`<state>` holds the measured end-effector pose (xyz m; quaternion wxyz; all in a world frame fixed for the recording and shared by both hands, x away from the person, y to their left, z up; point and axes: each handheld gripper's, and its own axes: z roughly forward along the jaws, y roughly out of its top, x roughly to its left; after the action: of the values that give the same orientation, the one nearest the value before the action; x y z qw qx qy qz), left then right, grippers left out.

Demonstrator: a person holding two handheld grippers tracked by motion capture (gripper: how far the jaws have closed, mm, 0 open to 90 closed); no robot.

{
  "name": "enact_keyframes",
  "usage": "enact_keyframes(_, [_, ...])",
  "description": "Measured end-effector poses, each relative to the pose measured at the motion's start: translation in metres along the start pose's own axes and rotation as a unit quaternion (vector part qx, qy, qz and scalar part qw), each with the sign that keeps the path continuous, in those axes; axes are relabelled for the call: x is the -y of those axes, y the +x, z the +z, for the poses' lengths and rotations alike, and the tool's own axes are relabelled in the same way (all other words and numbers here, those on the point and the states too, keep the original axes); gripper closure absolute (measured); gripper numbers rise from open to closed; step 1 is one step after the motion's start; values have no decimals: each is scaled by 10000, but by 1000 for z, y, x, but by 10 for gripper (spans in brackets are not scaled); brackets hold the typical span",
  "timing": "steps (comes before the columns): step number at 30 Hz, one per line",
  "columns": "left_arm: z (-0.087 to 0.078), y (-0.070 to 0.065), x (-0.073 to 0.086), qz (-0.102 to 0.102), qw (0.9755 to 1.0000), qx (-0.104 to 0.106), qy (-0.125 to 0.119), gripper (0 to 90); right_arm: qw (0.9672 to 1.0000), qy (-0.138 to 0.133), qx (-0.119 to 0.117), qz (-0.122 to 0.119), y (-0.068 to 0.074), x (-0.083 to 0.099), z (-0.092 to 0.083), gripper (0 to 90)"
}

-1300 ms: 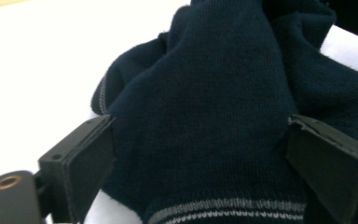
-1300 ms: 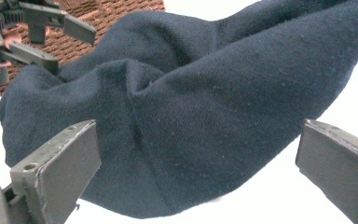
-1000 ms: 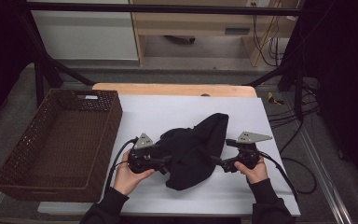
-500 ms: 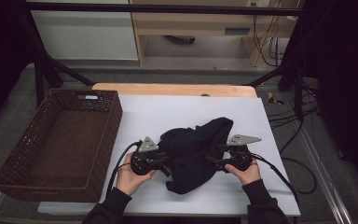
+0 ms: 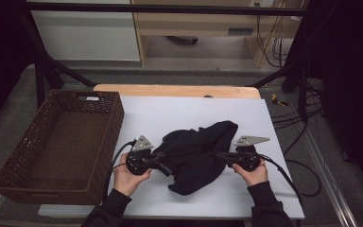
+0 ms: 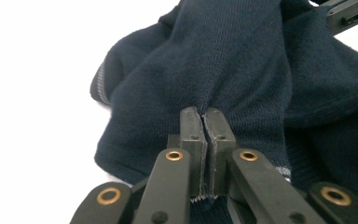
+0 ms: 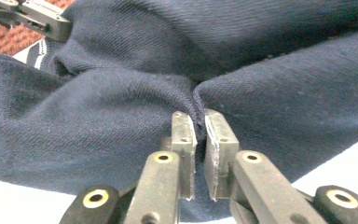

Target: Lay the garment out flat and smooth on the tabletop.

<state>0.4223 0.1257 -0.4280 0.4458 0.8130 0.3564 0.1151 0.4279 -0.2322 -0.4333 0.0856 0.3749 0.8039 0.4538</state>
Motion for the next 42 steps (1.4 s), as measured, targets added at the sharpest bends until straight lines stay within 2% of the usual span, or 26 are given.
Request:
enact_keyframes(5, [-9, 5, -7, -10, 9999, -73, -121, 871, 9995, -161, 280, 57, -9, -2, -19, 856])
enact_keyframes(10, [-22, 15, -23, -139, 9990, -177, -384, 873, 9973, -365, 621, 150, -19, -3, -43, 860])
enact_keyframes(14, [-30, 20, -37, -169, 9980, -288, -538, 873, 9965, -427, 697, 153, -22, -3, -48, 863])
enact_keyframes(18, [-38, 22, -49, -153, 9968, -387, -682, 873, 9936, -597, 938, 183, -26, -2, -58, 864])
enact_keyframes(19, [-39, 23, -50, -145, 9967, -394, -696, 873, 9927, -597, 1025, 198, -28, -1, -60, 864])
enact_keyframes(20, [-40, 23, -50, -139, 9967, -392, -696, 873, 9907, -477, 1266, 163, -33, 3, -59, 861])
enact_keyframes(21, [-39, 22, -49, -149, 9968, -362, -698, 873, 9907, -477, 1266, 163, -33, 3, -59, 861])
enact_keyframes(23, [-37, 21, -45, -161, 9970, -301, -690, 873, 9891, -334, 1414, 217, -40, 9, -53, 854])
enact_keyframes(24, [-36, 20, -42, -164, 9973, -265, -672, 873, 9884, -186, 1486, 257, -46, 15, -45, 810])
enact_keyframes(25, [-35, 20, -39, -172, 9973, -238, -670, 873, 9884, -186, 1486, 257, -46, 15, -45, 810])
enact_keyframes(27, [-32, 20, -33, -217, 9973, -181, -675, 873, 9874, -146, 1563, 220, -46, 16, -41, 726])
enact_keyframes(28, [-30, 21, -28, -264, 9971, -145, -693, 873, 9876, -252, 1545, 103, -42, 12, -43, 603])
enact_keyframes(29, [-30, 21, -28, -264, 9971, -145, -693, 873, 9876, -252, 1545, 103, -42, 12, -43, 603])
enact_keyframes(30, [-28, 22, -27, -290, 9972, -151, -667, 873, 9870, -316, 1578, 44, -39, 11, -43, 527])
enact_keyframes(31, [-28, 23, -27, -298, 9973, -173, -641, 872, 9862, -383, 1612, 3, -35, 8, -43, 493])
enact_keyframes(32, [-28, 24, -26, -295, 9973, -169, -650, 872, 9870, -400, 1554, -74, -30, 5, -42, 473])
enact_keyframes(34, [-28, 23, -26, -260, 9974, -187, -648, 872, 9894, -460, 1359, -228, -20, 0, -35, 369])
enact_keyframes(36, [-29, 23, -26, -258, 9974, -190, -649, 872, 9892, -427, 1356, -360, -11, -4, -29, 312])
enact_keyframes(38, [-29, 24, -26, -278, 9973, -181, -658, 872, 9911, -400, 1197, -413, -2, -7, -22, 265])
enact_keyframes(39, [-28, 24, -25, -290, 9972, -174, -667, 872, 9934, -402, 1002, -377, 2, -8, -16, 252])
enact_keyframes(42, [-28, 24, -25, -305, 9973, -161, -644, 872, 9971, -323, 608, -326, 10, -7, -1, 246])
